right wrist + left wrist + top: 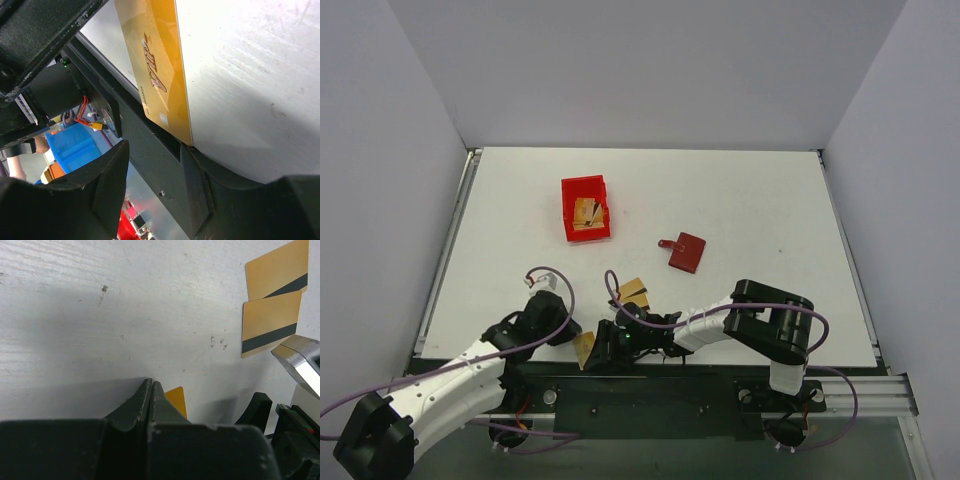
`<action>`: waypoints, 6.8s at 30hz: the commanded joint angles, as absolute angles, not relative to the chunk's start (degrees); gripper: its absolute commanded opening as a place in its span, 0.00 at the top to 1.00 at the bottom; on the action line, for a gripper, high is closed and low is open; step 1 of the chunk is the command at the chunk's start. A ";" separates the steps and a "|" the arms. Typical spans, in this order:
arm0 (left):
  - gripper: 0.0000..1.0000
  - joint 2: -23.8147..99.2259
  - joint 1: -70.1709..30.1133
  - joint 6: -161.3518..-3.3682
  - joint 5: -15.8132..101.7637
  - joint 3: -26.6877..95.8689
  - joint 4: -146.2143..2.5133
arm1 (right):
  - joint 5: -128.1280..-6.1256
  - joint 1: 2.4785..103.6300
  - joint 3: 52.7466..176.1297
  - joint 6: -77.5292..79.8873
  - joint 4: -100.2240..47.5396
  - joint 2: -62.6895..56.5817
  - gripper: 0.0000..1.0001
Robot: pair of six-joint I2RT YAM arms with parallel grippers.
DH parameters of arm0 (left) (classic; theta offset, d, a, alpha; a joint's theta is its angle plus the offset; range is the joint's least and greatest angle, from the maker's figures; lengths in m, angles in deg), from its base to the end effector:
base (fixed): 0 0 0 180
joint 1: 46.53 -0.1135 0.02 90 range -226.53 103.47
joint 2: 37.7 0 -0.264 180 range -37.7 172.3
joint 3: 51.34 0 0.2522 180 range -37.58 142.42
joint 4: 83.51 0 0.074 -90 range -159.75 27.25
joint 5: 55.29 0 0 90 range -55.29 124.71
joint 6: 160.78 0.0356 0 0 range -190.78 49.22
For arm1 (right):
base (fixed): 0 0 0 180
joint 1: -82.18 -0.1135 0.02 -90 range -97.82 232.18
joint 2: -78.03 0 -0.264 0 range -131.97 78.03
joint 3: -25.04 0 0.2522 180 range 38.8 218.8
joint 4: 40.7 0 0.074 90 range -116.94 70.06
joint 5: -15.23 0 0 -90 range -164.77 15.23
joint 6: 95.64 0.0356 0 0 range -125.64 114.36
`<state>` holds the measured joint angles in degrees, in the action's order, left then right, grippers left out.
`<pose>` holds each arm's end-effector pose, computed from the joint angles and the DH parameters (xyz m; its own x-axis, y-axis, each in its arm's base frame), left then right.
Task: Put the credit cards into the card holder
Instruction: Move the credit card to the corner of the board, then pick up the credit card at the corner of the board.
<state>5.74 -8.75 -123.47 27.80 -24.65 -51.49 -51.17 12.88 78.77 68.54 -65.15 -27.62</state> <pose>0.1148 -0.0835 0.1401 -0.7942 -0.3834 -0.4715 -0.1421 0.8715 -0.4694 0.1073 0.3244 0.1200 -0.9900 -0.1257 -0.0642 -0.1110 0.4129 0.9040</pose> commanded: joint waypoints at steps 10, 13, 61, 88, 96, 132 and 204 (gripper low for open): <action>1.00 1.32 -8.03 -125.71 29.79 -26.59 -45.93 | -60.35 15.82 77.92 66.87 -60.60 -30.52 0.59; 1.00 1.06 -7.77 -126.15 30.05 -26.86 -45.75 | -60.27 15.91 77.92 66.87 -60.60 -30.52 0.58; 1.00 -1.58 -6.36 -127.64 31.29 -27.91 -43.56 | -61.94 15.56 79.94 66.43 -47.33 -28.49 0.52; 1.00 -1.93 -5.92 -128.35 31.46 -28.17 -43.03 | -58.33 17.14 81.96 67.40 -54.71 -35.44 0.86; 1.00 -1.93 -5.83 -128.52 30.58 -25.90 -43.20 | -59.56 17.32 80.38 65.73 -57.26 -33.33 1.00; 0.25 5.19 -23.14 -120.62 39.45 -6.29 -68.24 | -39.11 41.74 82.74 40.16 -52.95 -7.23 1.00; 1.00 15.56 -23.33 -131.60 58.71 -6.99 -105.61 | -22.03 50.98 92.42 53.16 -83.98 -8.55 0.71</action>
